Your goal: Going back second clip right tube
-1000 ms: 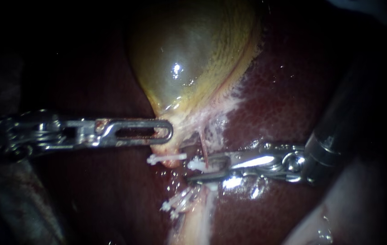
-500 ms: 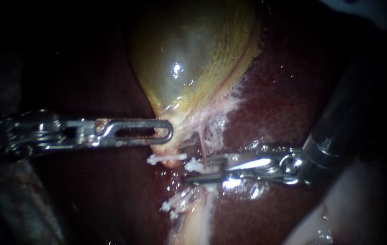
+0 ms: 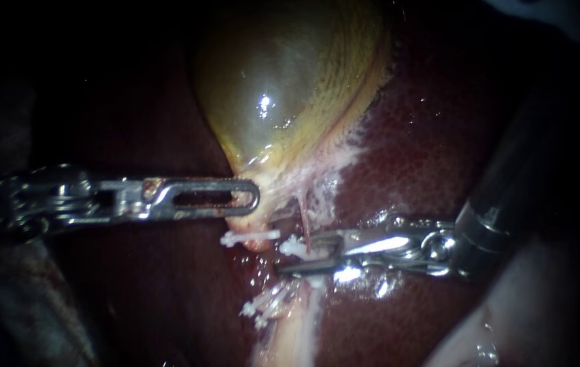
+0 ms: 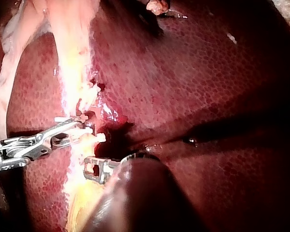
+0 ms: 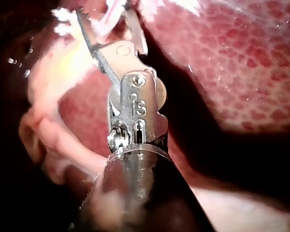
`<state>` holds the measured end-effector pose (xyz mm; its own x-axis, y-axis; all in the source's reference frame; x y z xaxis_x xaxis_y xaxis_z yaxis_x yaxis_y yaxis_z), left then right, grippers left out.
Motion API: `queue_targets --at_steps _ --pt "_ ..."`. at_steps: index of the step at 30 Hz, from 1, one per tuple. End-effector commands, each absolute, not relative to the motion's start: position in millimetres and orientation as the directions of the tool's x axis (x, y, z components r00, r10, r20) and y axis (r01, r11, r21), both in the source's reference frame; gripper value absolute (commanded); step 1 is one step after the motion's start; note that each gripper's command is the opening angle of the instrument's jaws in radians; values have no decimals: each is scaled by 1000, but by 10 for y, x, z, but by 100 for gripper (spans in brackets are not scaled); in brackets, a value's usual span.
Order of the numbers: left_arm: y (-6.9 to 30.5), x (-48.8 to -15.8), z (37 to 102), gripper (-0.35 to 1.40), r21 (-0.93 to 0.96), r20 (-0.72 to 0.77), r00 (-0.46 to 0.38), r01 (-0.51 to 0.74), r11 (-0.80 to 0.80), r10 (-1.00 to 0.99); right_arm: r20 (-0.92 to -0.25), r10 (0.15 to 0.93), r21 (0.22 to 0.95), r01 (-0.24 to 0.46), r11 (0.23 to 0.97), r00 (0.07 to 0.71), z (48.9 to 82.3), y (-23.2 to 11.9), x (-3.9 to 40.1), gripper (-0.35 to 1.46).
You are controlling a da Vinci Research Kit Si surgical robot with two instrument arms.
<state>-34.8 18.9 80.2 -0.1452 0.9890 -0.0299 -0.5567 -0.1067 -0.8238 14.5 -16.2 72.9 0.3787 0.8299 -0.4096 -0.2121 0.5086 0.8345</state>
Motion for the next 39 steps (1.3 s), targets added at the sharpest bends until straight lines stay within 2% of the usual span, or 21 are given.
queue_targets --at_steps 1,20,31,39 --pt "189 -348 802 -35 -824 -30 -145 -557 -107 989 -409 830 835 -212 508 379 729 -161 145 47" --pt "189 -348 802 -35 -824 -30 -145 -557 -107 989 -438 825 829 -193 524 357 721 -163 149 53" --pt "188 -348 802 -35 -824 -30 -145 -557 -107 989 -431 830 838 -184 514 354 706 -148 118 49" --pt "188 -348 801 -35 -824 -30 -145 -557 -107 989 -483 810 808 -188 558 331 685 -137 91 49"
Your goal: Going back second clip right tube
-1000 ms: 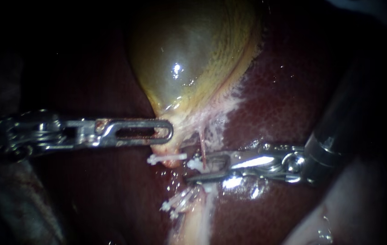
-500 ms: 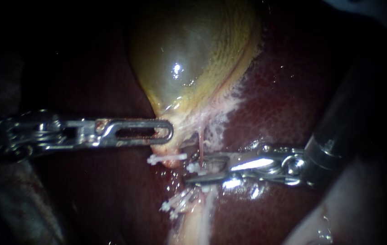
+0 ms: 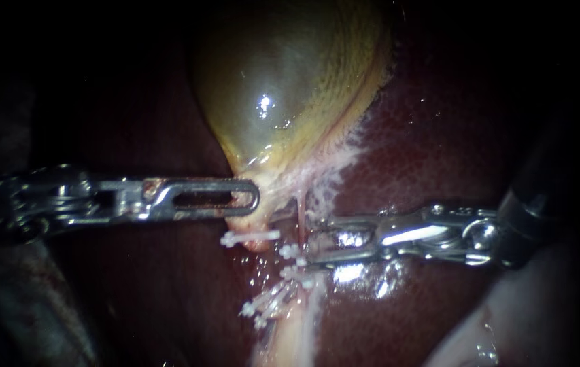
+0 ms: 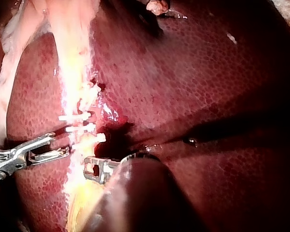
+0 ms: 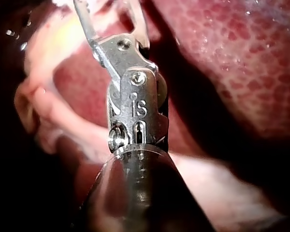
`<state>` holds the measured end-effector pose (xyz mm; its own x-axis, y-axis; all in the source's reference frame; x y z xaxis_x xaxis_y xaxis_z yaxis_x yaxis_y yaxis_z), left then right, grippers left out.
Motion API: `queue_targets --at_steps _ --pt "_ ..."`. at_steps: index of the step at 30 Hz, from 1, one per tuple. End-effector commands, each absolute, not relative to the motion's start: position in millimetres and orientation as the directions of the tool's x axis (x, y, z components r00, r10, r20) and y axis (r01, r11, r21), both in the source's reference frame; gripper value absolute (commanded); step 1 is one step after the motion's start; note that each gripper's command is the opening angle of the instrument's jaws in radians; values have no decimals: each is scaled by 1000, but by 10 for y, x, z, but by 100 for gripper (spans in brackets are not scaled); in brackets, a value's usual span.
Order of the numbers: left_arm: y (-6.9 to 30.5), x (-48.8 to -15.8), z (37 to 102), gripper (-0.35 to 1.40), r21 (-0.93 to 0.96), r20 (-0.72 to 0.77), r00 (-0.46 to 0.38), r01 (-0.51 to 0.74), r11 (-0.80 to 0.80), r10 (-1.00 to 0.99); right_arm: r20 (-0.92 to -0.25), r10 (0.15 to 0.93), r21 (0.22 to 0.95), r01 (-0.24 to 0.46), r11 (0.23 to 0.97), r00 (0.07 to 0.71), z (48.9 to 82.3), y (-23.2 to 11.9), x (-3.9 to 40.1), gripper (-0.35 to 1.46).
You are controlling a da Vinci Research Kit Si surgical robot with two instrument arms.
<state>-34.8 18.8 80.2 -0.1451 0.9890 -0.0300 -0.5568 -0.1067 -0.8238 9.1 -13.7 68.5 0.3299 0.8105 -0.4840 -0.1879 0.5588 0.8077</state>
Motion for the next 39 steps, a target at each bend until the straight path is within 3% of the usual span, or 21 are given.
queue_targets --at_steps 1,10,16,24,39 --pt "188 -348 801 -35 -824 -30 -145 -557 -107 989 -489 809 805 -189 563 327 681 -136 86 49" --pt "189 -348 802 -35 -824 -30 -145 -556 -107 989 -576 769 747 -203 633 277 646 -113 50 48" --pt "190 -348 804 -35 -824 -30 -146 -556 -107 989 -647 699 670 -213 712 303 637 -103 30 49" --pt "191 -348 813 -35 -824 -32 -147 -556 -109 989 -653 692 656 -226 720 309 641 -103 23 48" --pt "187 -359 835 -35 -820 -42 -143 -560 -116 989 -660 695 666 -207 717 286 658 -109 56 48"
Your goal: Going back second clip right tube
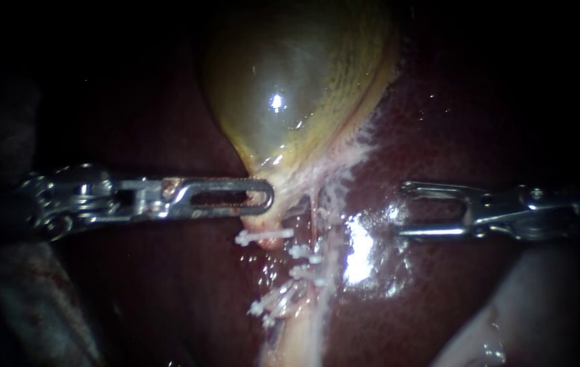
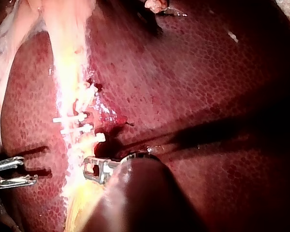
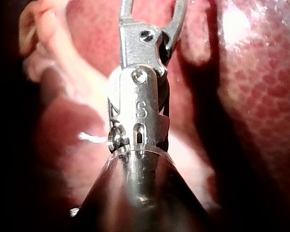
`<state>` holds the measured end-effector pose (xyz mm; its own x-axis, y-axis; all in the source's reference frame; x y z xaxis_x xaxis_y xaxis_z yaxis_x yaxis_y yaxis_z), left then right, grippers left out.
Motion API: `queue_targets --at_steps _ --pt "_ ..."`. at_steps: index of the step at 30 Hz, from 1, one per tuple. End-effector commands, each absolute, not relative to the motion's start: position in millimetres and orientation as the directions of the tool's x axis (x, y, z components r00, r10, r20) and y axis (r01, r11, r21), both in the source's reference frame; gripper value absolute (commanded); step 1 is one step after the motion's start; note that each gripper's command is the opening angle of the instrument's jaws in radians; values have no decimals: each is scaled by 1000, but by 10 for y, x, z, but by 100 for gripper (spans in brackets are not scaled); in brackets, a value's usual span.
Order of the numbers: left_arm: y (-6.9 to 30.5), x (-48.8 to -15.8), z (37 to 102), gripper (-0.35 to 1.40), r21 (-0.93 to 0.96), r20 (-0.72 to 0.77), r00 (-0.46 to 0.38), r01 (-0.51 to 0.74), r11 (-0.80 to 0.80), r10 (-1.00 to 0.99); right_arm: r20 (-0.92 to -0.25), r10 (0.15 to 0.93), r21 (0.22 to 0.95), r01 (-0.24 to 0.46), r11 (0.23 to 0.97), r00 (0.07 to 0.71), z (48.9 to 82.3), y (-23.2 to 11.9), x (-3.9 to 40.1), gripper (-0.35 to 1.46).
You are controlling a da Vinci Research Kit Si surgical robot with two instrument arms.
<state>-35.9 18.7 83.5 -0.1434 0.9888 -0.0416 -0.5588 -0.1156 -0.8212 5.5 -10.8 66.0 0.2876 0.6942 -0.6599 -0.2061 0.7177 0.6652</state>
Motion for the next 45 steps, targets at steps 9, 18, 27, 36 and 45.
queue_targets --at_steps 9,18,27,36,45 --pt "183 -368 863 -35 -816 -53 -141 -565 -125 989 -661 695 666 -206 717 283 661 -110 61 48" --pt "183 -377 886 -35 -818 -57 -145 -561 -130 988 -662 696 669 -200 716 279 661 -112 66 47" --pt "187 -380 896 -35 -818 -59 -145 -561 -131 988 -663 695 668 -200 717 278 662 -113 68 47" --pt "190 -380 900 -35 -818 -59 -145 -561 -131 988 -663 695 668 -200 717 277 662 -113 68 46" --pt "190 -380 900 -35 -818 -59 -145 -561 -131 988 -663 695 670 -195 717 277 662 -114 69 46"
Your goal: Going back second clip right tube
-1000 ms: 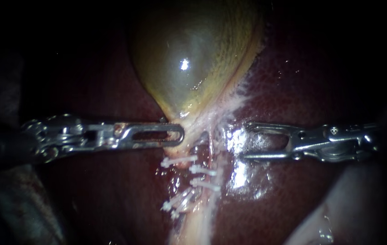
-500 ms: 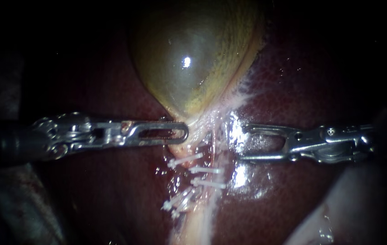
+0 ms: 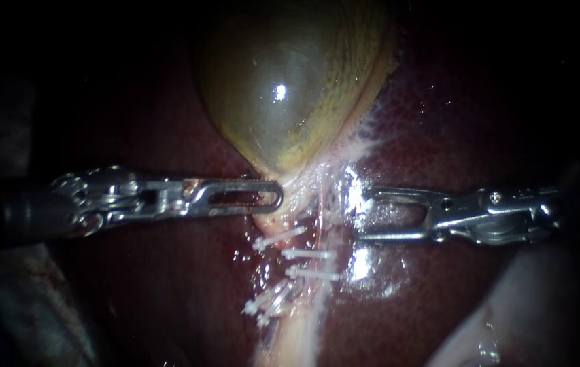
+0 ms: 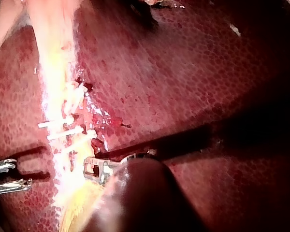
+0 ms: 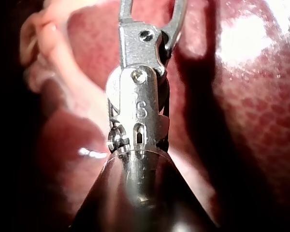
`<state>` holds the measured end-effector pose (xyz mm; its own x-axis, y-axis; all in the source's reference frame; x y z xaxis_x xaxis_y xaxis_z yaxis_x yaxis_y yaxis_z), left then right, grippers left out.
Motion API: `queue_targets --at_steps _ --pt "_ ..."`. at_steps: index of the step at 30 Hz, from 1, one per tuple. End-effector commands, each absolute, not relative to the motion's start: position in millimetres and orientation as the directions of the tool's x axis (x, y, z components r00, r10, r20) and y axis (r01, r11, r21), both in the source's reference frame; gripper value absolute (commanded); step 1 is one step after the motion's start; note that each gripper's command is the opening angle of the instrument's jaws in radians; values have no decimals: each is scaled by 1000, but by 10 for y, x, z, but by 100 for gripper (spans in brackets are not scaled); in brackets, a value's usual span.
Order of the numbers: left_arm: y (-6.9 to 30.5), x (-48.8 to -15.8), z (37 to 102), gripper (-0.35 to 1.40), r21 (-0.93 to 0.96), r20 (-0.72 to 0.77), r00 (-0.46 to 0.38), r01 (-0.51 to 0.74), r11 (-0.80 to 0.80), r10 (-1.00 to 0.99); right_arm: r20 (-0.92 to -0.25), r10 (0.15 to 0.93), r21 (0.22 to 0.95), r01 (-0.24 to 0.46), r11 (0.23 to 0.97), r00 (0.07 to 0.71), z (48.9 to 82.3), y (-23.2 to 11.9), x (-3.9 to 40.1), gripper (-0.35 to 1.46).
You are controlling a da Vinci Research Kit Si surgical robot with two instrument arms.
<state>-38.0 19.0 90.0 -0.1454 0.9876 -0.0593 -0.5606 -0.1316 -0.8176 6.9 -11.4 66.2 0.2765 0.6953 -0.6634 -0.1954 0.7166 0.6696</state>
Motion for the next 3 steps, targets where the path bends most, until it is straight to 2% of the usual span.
queue_targets --at_steps 1,3 --pt "190 -380 900 -35 -818 -59 -145 -561 -131 988 -664 695 670 -195 717 276 663 -114 70 46" --pt "190 -380 900 -35 -818 -59 -145 -561 -131 988 -664 695 670 -194 717 276 663 -114 70 46"
